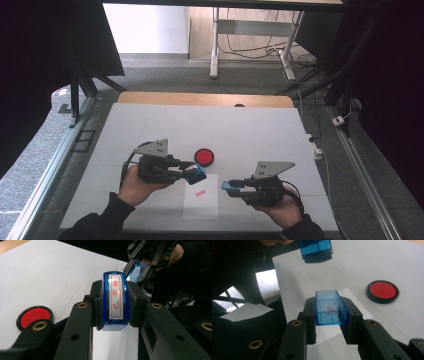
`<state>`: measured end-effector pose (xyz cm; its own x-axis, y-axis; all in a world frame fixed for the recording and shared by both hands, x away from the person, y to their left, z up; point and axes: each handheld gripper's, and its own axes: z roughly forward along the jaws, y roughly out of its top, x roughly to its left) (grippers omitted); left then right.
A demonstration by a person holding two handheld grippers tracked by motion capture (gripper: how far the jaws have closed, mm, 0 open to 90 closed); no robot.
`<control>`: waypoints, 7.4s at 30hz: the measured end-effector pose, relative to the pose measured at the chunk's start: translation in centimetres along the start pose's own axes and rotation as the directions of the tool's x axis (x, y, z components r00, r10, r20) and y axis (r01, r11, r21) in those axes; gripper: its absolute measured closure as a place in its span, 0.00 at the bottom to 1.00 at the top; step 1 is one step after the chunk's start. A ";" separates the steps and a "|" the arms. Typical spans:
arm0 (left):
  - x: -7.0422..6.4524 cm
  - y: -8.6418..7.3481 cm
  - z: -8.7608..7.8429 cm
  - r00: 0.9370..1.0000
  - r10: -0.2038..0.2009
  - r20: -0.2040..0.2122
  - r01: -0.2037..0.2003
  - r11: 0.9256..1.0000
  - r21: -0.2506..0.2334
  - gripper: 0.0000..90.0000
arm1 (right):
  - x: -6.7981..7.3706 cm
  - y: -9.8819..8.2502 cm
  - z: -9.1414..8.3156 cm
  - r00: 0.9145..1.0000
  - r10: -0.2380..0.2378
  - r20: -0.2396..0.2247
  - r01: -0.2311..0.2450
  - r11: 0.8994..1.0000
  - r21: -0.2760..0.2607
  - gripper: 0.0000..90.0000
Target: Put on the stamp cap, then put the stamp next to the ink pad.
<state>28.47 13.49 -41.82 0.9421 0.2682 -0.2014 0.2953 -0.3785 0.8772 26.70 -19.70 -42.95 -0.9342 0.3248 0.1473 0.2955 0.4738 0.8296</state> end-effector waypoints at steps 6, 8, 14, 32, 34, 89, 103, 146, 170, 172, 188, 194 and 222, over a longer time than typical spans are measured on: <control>-0.2 0.1 0.0 1.000 0.019 0.014 -0.019 1.000 -0.003 0.78 | 0.1 0.8 1.5 0.998 -0.033 -0.047 0.034 0.999 0.017 0.76; -0.2 0.0 0.0 0.999 0.032 0.019 -0.032 0.999 -0.006 0.78 | 0.1 1.0 1.9 0.997 -0.043 -0.057 0.044 0.999 0.020 0.76; -0.4 0.0 0.0 0.996 0.087 0.034 -0.087 0.996 -0.004 0.78 | -0.2 1.3 3.1 0.994 -0.045 -0.102 0.048 0.999 0.020 0.76; -0.8 0.2 -0.1 0.985 0.147 0.093 -0.146 0.989 -0.022 0.78 | -0.1 2.2 6.2 0.975 -0.077 -0.211 0.082 0.997 0.014 0.76; -0.9 0.2 -0.1 0.983 0.154 0.097 -0.153 0.988 -0.025 0.78 | 0.0 2.4 6.4 0.973 -0.085 -0.214 0.089 0.996 0.012 0.76; -0.5 -0.3 0.3 0.967 0.158 0.198 -0.146 0.987 -0.073 0.78 | 0.4 2.9 6.3 0.945 -0.164 -0.283 0.156 0.986 -0.054 0.76; -0.5 -0.1 -0.5 0.981 0.133 0.138 -0.124 0.989 -0.077 0.78 | 0.1 2.7 5.8 0.971 -0.128 -0.203 0.116 0.991 -0.068 0.64; -0.1 -0.1 -1.8 0.996 0.084 -0.037 -0.085 0.996 -0.017 0.78 | 0.3 1.9 2.9 0.997 -0.074 0.036 0.075 0.996 -0.039 0.36; 0.4 -0.3 -2.9 0.992 0.050 -0.114 -0.050 0.999 0.000 0.78 | 0.3 0.6 1.6 0.990 0.007 0.140 -0.001 0.999 -0.041 0.15; 0.4 -0.3 -3.0 0.992 0.045 -0.121 -0.046 0.999 -0.002 0.78 | 0.3 0.5 1.5 0.988 0.015 0.157 -0.008 0.999 -0.042 0.12; 1.2 -0.9 -3.5 0.980 0.012 -0.197 -0.006 1.000 0.030 0.78 | -0.1 -1.2 -0.1 0.959 0.041 0.279 -0.039 0.999 -0.011 0.00; 1.6 -1.2 -3.6 0.970 0.003 -0.244 0.012 0.998 0.058 0.78 | -0.3 -2.2 -0.9 0.942 0.052 0.333 -0.055 0.998 0.001 0.00; 4.2 -3.5 -4.9 0.899 -0.113 -0.424 0.163 0.983 0.084 0.78 | -1.0 -5.9 -4.6 0.868 0.171 0.467 -0.193 0.981 -0.001 0.00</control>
<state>30.62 20.28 -43.56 0.7459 0.6593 -0.0951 0.4573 -0.4030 0.7927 25.01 -26.57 -45.57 -0.6666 0.7452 0.0185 0.4702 0.4011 0.7862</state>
